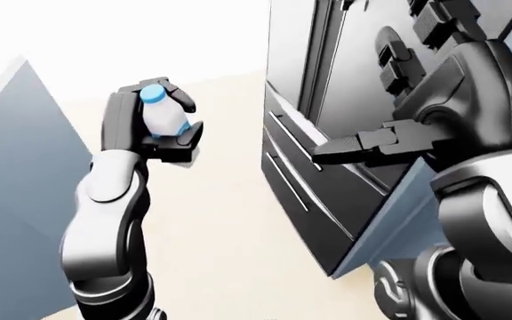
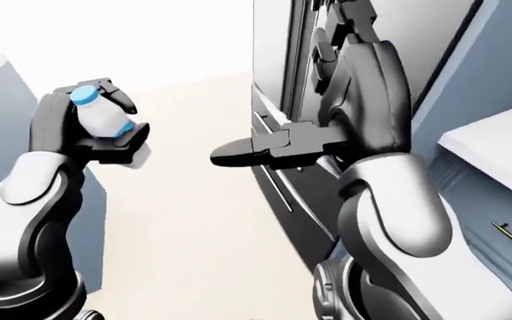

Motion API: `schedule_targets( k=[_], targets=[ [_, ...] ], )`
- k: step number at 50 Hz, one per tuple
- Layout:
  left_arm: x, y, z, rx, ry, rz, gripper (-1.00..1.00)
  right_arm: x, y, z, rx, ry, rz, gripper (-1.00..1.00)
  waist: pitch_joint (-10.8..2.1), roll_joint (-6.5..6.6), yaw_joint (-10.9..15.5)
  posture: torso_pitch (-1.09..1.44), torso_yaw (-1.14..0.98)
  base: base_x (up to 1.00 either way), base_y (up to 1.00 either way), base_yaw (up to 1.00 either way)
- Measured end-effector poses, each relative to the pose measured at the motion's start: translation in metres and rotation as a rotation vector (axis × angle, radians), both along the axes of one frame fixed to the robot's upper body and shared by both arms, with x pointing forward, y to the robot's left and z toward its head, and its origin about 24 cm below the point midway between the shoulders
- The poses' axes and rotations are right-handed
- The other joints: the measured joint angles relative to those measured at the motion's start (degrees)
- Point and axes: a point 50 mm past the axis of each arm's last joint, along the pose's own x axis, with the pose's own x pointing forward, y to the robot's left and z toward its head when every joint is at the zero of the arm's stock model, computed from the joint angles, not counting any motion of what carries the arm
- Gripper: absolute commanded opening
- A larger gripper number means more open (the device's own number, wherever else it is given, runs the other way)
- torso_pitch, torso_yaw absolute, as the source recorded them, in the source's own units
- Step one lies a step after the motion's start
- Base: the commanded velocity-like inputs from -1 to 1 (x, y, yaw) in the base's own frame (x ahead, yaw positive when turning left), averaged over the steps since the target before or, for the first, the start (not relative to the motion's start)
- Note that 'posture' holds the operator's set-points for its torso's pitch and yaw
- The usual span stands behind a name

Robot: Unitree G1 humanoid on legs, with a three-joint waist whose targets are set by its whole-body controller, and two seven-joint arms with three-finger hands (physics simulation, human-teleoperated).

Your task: Move the drinks to the dining counter.

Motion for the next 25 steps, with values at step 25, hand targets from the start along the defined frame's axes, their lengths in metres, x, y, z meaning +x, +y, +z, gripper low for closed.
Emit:
schedule_targets(
  k=[25],
  targets=[
    [-0.006,0.004,0.011,0.000,-0.003,0.013,-1.00,0.004,0.001,-0.009,-0.008,0.037,0.012,1.00,-0.74,2.59,0.94,0.00,0.00,0.00,0.00,1.00]
  ],
)
